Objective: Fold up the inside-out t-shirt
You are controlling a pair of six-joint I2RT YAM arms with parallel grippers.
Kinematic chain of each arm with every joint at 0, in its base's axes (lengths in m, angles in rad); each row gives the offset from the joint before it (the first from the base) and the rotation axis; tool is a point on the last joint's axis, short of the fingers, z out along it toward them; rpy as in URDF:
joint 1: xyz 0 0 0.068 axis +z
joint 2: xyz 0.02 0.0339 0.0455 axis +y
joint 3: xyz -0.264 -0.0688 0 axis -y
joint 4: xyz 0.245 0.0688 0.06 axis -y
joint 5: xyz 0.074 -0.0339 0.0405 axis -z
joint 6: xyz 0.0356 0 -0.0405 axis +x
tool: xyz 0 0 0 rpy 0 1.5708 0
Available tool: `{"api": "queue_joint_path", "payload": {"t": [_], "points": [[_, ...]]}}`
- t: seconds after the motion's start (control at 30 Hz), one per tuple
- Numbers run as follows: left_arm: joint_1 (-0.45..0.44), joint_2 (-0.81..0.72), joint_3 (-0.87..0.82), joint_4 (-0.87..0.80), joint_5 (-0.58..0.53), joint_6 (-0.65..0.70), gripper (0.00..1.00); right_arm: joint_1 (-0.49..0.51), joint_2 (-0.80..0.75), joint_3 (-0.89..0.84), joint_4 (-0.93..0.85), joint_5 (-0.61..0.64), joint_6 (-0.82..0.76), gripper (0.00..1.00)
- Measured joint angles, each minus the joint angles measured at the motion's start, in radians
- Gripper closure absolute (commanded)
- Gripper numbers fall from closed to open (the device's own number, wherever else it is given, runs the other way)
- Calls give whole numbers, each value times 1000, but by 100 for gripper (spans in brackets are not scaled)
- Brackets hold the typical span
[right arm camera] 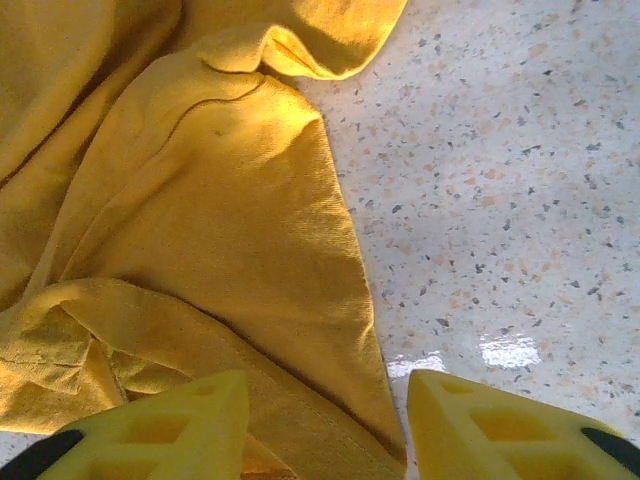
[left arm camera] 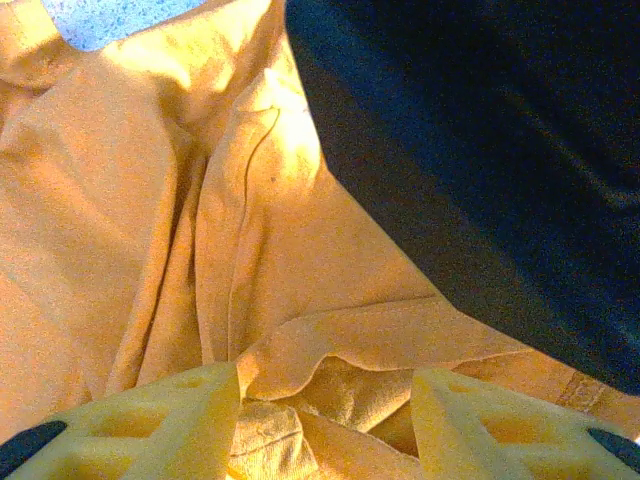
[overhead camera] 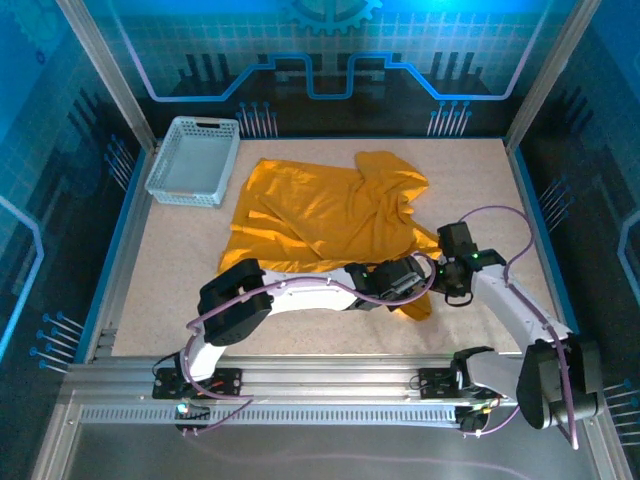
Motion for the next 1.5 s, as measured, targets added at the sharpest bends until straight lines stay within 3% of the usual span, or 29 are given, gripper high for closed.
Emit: {"api": "queue_joint_path", "payload": {"t": [0.2,0.43,0.97,1.33,1.5], "points": [[25,-33,-81,47,17,-17,49,-143,-121,-14,-9,-92,1,48],[57,-32,-129,6,32,-33,49,-209,-169,-5,-19,-156,0,48],[53,36,-41,-7,42,-33,44,-219,-196,-5,-35,-156,-5,47],[53,56,-40,-19,12,-34,66,-219,-192,-5,-40,-157,-9,47],[53,55,-40,-14,8,-38,82,-219,-185,-5,-40,-167,-15,46]]}}
